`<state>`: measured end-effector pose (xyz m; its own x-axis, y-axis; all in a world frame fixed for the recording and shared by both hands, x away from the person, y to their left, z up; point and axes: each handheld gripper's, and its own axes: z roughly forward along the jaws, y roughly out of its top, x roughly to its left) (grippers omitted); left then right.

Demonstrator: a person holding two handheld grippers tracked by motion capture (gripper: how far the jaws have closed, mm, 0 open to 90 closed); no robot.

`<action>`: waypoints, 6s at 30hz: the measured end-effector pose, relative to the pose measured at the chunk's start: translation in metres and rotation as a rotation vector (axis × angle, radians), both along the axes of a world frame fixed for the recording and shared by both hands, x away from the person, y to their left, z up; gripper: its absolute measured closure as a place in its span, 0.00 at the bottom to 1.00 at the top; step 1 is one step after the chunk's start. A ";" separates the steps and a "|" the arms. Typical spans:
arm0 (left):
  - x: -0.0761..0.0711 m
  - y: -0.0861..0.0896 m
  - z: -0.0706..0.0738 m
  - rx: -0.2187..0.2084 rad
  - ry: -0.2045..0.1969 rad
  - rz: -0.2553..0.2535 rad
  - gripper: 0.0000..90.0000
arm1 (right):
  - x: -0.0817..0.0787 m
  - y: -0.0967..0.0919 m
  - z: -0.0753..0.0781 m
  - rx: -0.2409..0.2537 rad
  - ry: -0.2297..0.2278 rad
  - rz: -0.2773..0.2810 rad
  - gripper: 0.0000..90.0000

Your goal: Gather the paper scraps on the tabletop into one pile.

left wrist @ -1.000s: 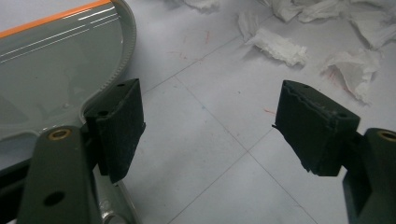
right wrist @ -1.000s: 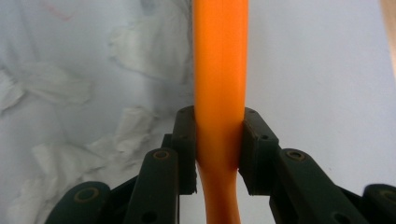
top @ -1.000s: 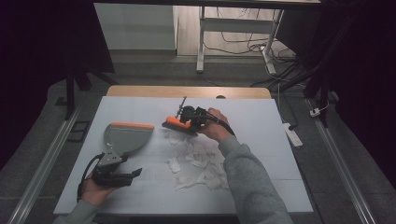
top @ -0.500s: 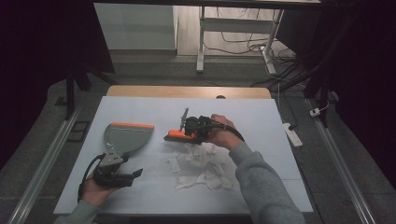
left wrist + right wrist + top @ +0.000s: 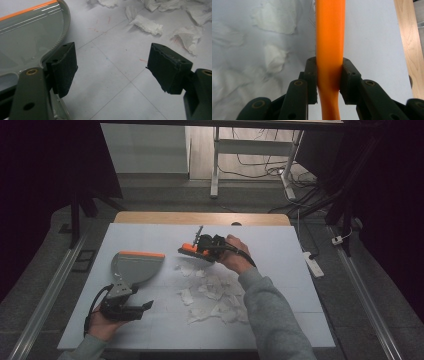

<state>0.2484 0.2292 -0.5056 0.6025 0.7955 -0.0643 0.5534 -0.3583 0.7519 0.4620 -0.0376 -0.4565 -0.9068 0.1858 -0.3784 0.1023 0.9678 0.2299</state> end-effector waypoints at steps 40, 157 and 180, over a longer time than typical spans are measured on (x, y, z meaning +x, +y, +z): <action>0.000 -0.001 0.001 0.004 -0.002 0.003 0.27 | -0.041 -0.045 0.053 0.378 0.178 -0.038 0.78; 0.001 0.002 0.001 0.010 -0.007 0.018 0.28 | -0.095 -0.050 -0.001 0.383 0.421 -0.205 0.78; 0.002 0.000 0.001 0.016 -0.007 0.011 0.28 | -0.159 -0.154 0.028 0.202 0.448 0.035 0.78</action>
<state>0.2506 0.2289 -0.5047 0.5939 0.8032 -0.0472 0.5520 -0.3641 0.7501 0.3025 -0.1920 -0.4287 -0.9790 0.1821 0.0912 0.2028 0.9128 0.3544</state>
